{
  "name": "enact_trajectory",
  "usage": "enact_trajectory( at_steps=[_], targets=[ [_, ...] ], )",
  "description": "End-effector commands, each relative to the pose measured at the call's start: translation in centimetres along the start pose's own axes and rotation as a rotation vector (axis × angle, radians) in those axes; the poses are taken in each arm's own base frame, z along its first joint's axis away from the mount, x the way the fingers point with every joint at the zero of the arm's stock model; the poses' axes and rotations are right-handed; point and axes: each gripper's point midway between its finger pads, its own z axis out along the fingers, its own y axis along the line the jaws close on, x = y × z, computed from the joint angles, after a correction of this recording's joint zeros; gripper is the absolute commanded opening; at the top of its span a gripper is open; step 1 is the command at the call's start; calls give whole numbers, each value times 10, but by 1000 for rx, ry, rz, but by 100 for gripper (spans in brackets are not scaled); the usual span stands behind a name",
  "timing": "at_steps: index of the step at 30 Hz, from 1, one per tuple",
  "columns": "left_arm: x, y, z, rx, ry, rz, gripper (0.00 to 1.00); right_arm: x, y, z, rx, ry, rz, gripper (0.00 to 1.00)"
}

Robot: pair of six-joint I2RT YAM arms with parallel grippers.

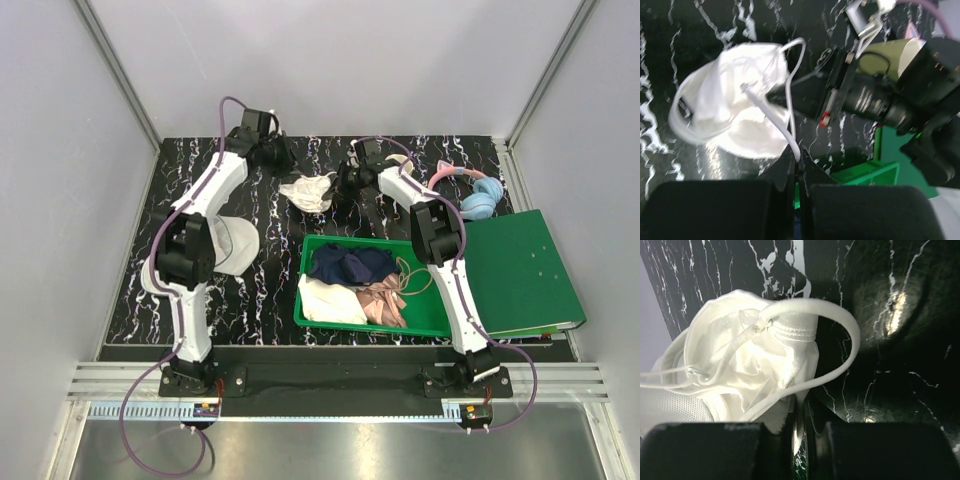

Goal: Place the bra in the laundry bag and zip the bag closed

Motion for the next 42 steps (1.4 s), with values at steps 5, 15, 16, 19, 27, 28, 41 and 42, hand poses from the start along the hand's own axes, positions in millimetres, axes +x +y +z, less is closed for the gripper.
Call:
enact_trajectory(
  at_steps=[5, 15, 16, 19, 27, 28, 41, 42],
  targets=[
    [-14, -2, 53, 36, 42, -110, 0, -9, 40, -24, -41, -47, -90, 4],
    [29, 46, 99, -63, 158, -209, 0, -10, 50, -31, -52, -49, -93, 16],
    [33, 51, 98, -80, 161, -202, 0, -11, 49, -33, -45, -52, -94, 19],
    [41, 60, 97, -108, 172, -189, 0, -19, 45, -41, -21, -70, -95, 30],
    [46, 64, 93, -117, 182, -170, 0, -45, 49, -74, 48, -134, -158, 63],
    [47, 65, 94, -120, 181, -169, 0, -53, 52, -79, 53, -159, -186, 68],
    [52, 69, 88, -133, 191, -149, 0, -75, 53, -53, -32, -172, -252, 67],
    [52, 69, 88, -134, 192, -151, 0, -76, 53, -52, -37, -172, -260, 66]
  ],
)
